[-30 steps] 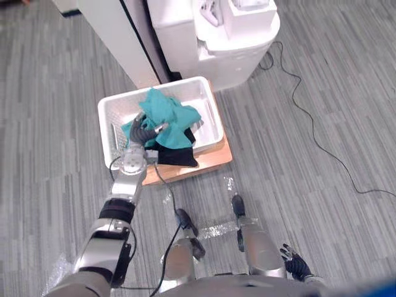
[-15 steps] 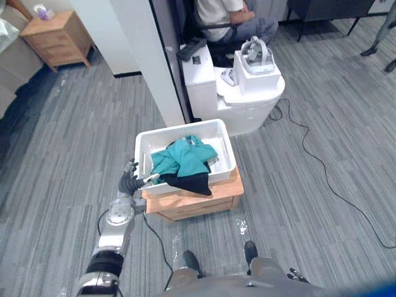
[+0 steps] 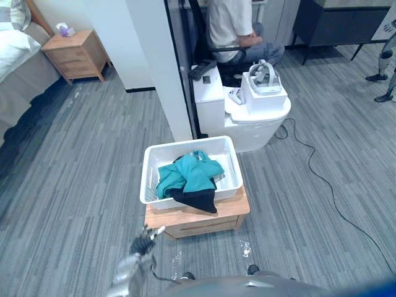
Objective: Tidy the bed and pick cloth on bed and put in laundry
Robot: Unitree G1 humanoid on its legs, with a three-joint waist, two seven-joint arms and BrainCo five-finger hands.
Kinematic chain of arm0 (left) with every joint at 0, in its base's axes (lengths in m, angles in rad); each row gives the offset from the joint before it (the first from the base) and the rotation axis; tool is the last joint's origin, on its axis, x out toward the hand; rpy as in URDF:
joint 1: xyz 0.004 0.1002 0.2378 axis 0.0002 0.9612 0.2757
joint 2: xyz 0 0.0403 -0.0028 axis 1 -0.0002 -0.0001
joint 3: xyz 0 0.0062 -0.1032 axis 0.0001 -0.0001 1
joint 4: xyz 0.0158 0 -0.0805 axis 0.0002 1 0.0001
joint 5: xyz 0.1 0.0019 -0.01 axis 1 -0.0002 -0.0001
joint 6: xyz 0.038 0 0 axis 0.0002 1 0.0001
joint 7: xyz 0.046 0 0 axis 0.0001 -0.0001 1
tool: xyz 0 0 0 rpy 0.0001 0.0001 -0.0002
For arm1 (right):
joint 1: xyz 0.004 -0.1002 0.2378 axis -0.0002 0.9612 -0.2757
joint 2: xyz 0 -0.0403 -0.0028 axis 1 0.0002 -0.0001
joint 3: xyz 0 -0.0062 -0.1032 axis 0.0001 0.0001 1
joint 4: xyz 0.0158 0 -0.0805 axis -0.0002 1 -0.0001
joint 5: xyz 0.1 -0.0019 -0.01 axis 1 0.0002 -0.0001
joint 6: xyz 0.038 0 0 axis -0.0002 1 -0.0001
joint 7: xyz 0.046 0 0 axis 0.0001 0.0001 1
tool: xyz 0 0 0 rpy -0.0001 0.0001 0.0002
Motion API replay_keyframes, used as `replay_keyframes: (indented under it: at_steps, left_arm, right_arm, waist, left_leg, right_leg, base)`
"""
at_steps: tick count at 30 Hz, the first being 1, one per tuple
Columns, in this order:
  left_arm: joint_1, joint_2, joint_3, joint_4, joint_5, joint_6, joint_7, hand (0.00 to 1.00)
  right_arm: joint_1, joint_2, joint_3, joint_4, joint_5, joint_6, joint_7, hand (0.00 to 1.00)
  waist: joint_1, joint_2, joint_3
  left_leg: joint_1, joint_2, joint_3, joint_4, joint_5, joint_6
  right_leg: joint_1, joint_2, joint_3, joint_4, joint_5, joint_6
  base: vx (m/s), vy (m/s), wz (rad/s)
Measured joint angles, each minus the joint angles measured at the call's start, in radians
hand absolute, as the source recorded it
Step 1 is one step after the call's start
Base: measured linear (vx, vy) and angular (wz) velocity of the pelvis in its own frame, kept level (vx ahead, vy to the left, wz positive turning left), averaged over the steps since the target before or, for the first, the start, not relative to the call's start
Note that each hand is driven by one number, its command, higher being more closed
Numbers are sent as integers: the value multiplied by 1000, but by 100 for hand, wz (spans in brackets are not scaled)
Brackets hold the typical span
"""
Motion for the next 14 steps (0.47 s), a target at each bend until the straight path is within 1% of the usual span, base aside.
replay_keyframes:
  at_steps: [1,3,5,6,8,9,11,13,14]
  left_arm:
    - [13,-6,2,24,8,-11,-3,0]
    - [38,-23,17,74,85,-31,-11,0]
    - [47,-37,20,119,155,-59,-10,0]
    - [50,-47,19,145,198,-78,-1,0]
    - [58,-55,25,153,240,-96,22,0]
    - [57,-55,24,164,263,-98,35,0]
    - [52,-55,24,176,286,-93,48,0]
    - [46,-52,24,176,314,-76,56,0]
    - [41,-50,23,177,317,-58,58,0]
  right_arm:
    - [0,0,1,11,0,-16,-1,0]
    - [5,-3,2,17,0,-54,-8,0]
    - [13,-6,2,17,1,-72,-9,0]
    - [18,-10,4,17,1,-77,-9,0]
    - [21,-21,10,17,0,-80,-9,0]
    - [21,-21,16,18,0,-80,-9,0]
    - [21,-23,19,20,0,-80,-9,0]
    - [20,-27,19,23,0,-80,-9,0]
    - [19,-27,20,26,0,-80,-9,0]
  waist:
    - [1,2,-3]
    - [2,7,-6]
    - [2,4,-18]
    - [2,8,-25]
    - [2,9,-30]
    - [2,10,-33]
    - [2,10,-35]
    - [2,8,-37]
    - [2,6,-39]
  left_leg:
    - [2,1,-1,0,0,0]
    - [15,3,-4,0,0,-1]
    - [16,3,-12,0,0,-1]
    - [15,2,-17,0,-1,-1]
    - [15,3,-19,0,-1,-2]
    - [15,3,-20,0,-5,-8]
    - [15,3,-21,0,-5,-8]
    - [14,3,-22,0,-5,-8]
    - [14,2,-23,0,-5,-8]
  right_leg:
    - [0,1,-1,0,0,0]
    - [15,2,-6,0,-3,-2]
    - [16,2,-11,5,-9,-1]
    - [16,2,-11,6,-13,-1]
    - [16,2,-11,6,-14,-1]
    - [16,3,-11,6,-17,4]
    - [16,3,-11,6,-18,5]
    - [16,2,-11,6,-18,5]
    - [16,2,-11,6,-17,6]
  base:
    - [-23,-38,3]
    - [-41,-39,4]
    - [-54,-31,8]
    - [-67,-32,9]
    - [-62,-23,4]
    - [-44,-17,2]
    - [-41,-19,1]
    - [-17,-8,0]
    - [0,0,0]
